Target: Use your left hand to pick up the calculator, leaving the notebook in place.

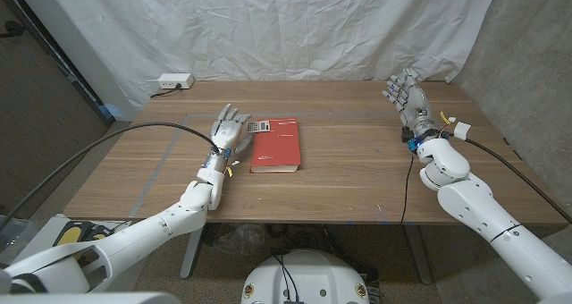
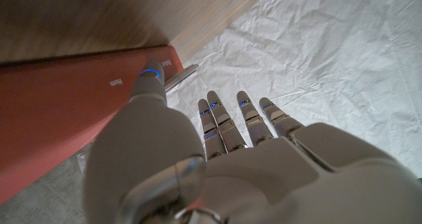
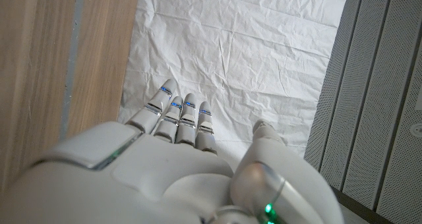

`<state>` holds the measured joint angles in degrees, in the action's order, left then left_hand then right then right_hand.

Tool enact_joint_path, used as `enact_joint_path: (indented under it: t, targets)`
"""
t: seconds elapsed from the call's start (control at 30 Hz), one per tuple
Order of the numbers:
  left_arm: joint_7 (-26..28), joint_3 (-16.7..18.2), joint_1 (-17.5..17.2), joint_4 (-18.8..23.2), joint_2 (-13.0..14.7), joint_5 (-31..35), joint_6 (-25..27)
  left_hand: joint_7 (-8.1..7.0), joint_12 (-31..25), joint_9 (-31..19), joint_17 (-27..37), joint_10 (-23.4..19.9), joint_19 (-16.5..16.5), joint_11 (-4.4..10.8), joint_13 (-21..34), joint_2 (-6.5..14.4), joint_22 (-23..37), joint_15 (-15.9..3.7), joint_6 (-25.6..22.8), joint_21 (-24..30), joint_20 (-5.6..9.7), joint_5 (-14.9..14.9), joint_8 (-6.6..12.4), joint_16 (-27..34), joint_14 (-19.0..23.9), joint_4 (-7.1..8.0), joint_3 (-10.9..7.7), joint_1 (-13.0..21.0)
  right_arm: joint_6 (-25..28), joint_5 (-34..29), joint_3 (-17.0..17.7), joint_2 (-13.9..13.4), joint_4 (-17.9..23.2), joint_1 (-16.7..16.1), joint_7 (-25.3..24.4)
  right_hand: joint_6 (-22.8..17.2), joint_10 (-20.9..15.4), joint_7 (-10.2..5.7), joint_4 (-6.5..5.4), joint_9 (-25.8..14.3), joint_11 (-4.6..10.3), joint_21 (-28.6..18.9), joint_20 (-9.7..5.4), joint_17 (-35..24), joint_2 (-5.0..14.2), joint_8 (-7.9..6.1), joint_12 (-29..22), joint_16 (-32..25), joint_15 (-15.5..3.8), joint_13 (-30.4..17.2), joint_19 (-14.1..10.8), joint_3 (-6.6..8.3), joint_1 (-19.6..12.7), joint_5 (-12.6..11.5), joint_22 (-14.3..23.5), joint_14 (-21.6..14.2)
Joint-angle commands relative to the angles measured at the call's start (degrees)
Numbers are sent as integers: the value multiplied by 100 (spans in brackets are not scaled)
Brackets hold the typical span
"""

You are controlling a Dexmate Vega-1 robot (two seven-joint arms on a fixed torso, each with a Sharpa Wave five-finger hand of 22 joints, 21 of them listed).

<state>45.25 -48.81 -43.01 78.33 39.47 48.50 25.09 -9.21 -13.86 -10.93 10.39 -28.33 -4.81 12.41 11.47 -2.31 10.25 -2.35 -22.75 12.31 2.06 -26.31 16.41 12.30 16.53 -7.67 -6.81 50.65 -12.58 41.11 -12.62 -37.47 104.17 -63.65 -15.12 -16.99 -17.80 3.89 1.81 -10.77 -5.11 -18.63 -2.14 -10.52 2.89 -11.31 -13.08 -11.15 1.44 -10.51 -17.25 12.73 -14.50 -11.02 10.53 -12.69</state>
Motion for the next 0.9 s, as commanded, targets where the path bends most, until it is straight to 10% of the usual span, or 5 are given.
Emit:
enact_joint_path:
  t: [0.03,0.9]
  targets:
    - [118,-59,80,-121,-36,-41,-80,-17,-44,-3,18,-100,-54,-10,18,2,28,-678,-119,20,431,-46,62,20,76,7,-23,69,19,-26,-19,7,23,-10,-24,-42,-52,-16,38,-23,-30,14,-41,-33,13,-6,22,-6,21,-27,-42,11,13,5,10,-64]
    - [424,-197,232,-393,-190,-48,-104,-181,-73,24,15,-704,-172,-8,7,88,29,-763,-817,28,500,-8,230,45,446,49,-43,181,-15,2,98,-78,172,-205,-43,-39,-69,-17,48,-23,-5,33,-46,-33,16,-4,22,-7,11,-27,-74,5,18,4,11,-86]
